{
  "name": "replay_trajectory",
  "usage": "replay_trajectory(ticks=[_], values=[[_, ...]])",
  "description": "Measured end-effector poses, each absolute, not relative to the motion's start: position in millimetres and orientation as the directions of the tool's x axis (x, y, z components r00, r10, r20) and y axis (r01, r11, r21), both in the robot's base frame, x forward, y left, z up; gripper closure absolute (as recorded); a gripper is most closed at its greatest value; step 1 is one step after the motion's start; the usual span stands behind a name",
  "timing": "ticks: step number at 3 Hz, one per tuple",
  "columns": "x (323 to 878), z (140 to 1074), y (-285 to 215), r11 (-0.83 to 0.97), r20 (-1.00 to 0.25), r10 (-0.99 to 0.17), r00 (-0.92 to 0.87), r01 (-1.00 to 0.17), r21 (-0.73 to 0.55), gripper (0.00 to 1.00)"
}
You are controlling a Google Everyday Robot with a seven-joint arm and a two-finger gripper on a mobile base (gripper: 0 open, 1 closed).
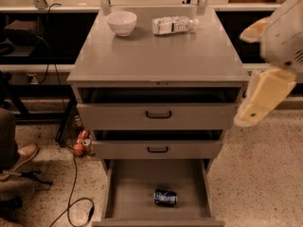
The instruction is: Pick pepsi can from bottom drawer and place on counter
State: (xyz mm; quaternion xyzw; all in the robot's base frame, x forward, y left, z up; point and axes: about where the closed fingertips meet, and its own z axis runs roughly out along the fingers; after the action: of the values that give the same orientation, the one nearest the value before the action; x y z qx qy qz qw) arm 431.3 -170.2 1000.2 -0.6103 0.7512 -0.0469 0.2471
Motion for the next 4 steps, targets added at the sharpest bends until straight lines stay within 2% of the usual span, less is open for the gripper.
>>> replay_trajectory(ticks=[2,4], values=[[431,835,-148,0.276,-0.384,-0.902,-0.196,-0.947,-0.165,0.0],[432,817,-153,0.303,-0.396,-0.891,-0.221,-0.94,-0.157,0.0]])
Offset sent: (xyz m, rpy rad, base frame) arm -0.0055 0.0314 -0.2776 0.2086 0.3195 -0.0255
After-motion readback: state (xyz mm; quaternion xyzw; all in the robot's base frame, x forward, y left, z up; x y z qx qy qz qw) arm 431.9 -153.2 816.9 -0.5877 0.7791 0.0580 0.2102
